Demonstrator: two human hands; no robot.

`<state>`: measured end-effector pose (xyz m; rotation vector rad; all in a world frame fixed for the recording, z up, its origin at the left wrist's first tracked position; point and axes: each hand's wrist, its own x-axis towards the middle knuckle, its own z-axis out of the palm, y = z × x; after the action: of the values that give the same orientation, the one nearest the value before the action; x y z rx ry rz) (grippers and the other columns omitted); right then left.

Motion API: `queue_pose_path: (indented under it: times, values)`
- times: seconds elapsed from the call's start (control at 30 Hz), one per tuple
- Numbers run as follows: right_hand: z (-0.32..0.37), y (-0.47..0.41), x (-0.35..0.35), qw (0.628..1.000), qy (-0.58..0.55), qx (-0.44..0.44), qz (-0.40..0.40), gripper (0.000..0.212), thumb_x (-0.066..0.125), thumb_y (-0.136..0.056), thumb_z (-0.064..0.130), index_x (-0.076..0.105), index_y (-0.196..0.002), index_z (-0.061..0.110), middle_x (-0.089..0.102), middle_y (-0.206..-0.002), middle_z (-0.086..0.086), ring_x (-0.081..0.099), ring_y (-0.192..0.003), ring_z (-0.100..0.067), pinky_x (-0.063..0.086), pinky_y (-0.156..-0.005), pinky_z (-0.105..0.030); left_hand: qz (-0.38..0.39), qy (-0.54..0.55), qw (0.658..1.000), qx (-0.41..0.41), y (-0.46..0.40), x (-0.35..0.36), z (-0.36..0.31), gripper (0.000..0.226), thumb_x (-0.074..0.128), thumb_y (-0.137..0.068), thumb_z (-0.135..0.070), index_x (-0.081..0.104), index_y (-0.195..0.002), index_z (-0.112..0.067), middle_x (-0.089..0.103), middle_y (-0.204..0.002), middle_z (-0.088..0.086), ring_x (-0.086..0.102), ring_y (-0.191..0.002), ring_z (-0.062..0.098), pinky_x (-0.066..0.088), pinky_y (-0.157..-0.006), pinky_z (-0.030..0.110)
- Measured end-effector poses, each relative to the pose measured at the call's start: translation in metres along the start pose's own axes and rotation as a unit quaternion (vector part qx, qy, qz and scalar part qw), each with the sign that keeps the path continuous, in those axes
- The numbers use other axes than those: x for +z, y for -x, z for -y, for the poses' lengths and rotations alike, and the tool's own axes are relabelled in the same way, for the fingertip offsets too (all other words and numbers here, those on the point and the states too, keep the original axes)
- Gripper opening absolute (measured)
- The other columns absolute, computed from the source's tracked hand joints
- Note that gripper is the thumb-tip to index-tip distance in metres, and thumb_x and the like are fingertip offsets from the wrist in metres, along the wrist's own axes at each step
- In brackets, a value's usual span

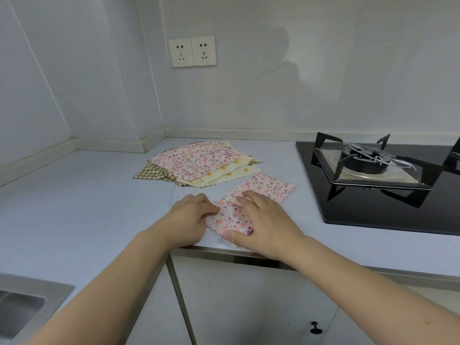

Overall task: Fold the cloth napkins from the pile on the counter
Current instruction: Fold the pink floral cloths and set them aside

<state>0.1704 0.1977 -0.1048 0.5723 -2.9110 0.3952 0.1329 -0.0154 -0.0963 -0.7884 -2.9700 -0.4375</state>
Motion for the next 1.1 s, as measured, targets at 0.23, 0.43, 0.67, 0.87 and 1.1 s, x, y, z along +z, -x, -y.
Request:
queue_pose_path:
  times: [0.23,0.43,0.67,0.87,1.1]
  values:
    - [0.003,0.036,0.007,0.984,0.103,-0.141,-0.043,0.072,0.047,-0.079,0.069,0.055,-0.127,0.017,0.052,-0.12,0.001,0.05,-0.108,-0.02,0.044,-0.093,-0.032,0.093,-0.062,0.992,-0.052,0.034,-0.021,-0.022,0.069,0.046,-0.069,-0.04,0.047,-0.137,-0.03,0.041,-0.122,-0.005,0.038,-0.115,0.017,0.033,-0.096,0.031]
    - [0.0,0.047,0.013,0.976,0.079,-0.159,-0.127,0.031,0.072,-0.073,0.037,0.068,-0.098,0.019,0.056,-0.091,0.002,0.056,-0.08,-0.021,0.05,-0.067,-0.033,0.134,-0.139,0.981,-0.03,0.051,-0.033,-0.041,0.046,0.063,-0.082,-0.039,0.05,-0.125,-0.031,0.042,-0.112,-0.008,0.044,-0.106,0.012,0.034,-0.096,0.03]
    - [0.001,0.059,-0.001,0.977,-0.132,-0.045,-0.164,0.014,0.059,-0.091,0.034,0.067,-0.092,0.022,0.069,-0.083,0.007,0.061,-0.075,-0.018,0.046,-0.065,-0.031,0.016,0.039,0.998,-0.044,0.067,-0.03,-0.04,0.008,0.066,-0.089,-0.03,0.064,-0.088,-0.022,0.059,-0.094,-0.009,0.057,-0.089,0.012,0.047,-0.08,0.027]
    - [-0.009,0.059,-0.011,0.966,-0.232,0.019,-0.116,0.024,0.061,-0.092,0.038,0.062,-0.079,0.018,0.064,-0.065,-0.003,0.054,-0.06,-0.021,0.045,-0.061,-0.035,-0.049,0.204,0.973,-0.096,0.065,-0.028,-0.043,0.009,0.069,-0.087,-0.035,0.071,-0.082,-0.029,0.066,-0.086,-0.004,0.06,-0.082,0.012,0.046,-0.076,0.029]
    - [-0.017,0.055,-0.013,0.948,-0.298,0.027,-0.111,0.026,0.056,-0.093,0.033,0.062,-0.085,0.009,0.069,-0.078,-0.01,0.063,-0.075,-0.033,0.053,-0.072,-0.047,-0.124,0.247,0.957,-0.087,0.055,-0.027,-0.048,0.006,0.065,-0.092,-0.03,0.069,-0.09,-0.025,0.066,-0.09,-0.003,0.056,-0.075,0.003,0.04,-0.067,0.02]
